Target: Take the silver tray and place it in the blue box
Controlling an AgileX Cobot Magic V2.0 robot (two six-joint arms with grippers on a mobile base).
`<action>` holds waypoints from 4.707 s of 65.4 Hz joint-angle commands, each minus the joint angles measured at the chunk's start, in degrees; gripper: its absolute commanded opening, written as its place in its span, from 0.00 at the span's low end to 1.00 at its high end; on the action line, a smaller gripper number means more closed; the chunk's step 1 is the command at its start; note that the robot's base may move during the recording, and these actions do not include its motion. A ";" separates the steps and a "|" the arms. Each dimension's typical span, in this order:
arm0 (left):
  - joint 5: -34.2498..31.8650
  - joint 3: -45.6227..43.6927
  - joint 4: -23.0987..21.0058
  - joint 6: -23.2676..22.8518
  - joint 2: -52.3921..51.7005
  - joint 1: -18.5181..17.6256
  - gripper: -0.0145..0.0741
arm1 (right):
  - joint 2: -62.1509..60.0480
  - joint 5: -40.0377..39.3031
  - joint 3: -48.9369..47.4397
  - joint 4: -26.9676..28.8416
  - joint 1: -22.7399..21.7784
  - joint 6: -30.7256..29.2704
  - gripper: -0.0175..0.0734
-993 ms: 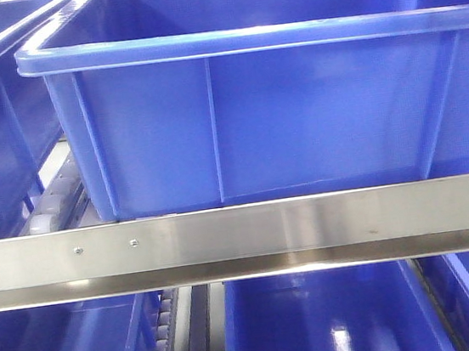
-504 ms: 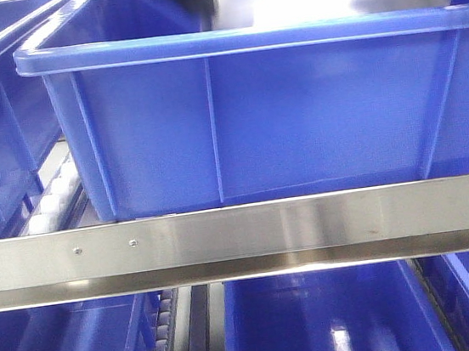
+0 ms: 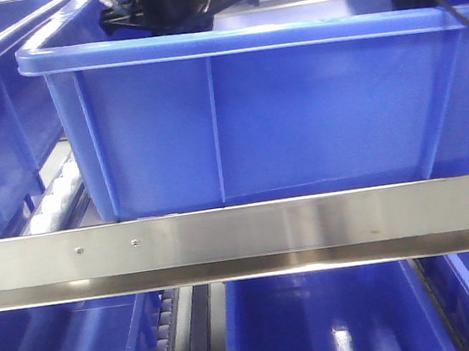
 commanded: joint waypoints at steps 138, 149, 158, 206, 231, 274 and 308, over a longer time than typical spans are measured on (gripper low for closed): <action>-19.74 75.42 0.86 9.30 -94.14 -1.76 0.05 | -97.02 -21.09 64.11 -1.17 6.58 -7.50 0.25; -19.74 75.42 0.25 9.30 -97.79 -1.76 0.05 | -101.33 -20.86 64.11 -1.17 6.58 -7.50 0.25; -19.74 75.42 -0.66 9.30 -97.78 -1.76 0.05 | -101.31 -20.64 64.11 -1.23 6.58 -7.50 0.25; -27.16 87.53 -13.99 24.87 -108.31 16.19 0.05 | -101.31 -20.57 64.11 -1.23 6.58 -7.50 0.25; -43.26 111.12 -15.83 25.83 -120.83 32.42 0.05 | -101.31 -20.57 64.11 -1.23 6.58 -7.50 0.25; -43.28 112.36 -16.26 25.83 -120.88 34.86 0.05 | -101.31 -20.52 64.11 -1.23 6.58 -7.50 0.25; -43.28 112.36 -16.26 25.83 -120.88 34.86 0.05 | -101.23 -20.96 64.48 1.45 0.79 -9.66 0.25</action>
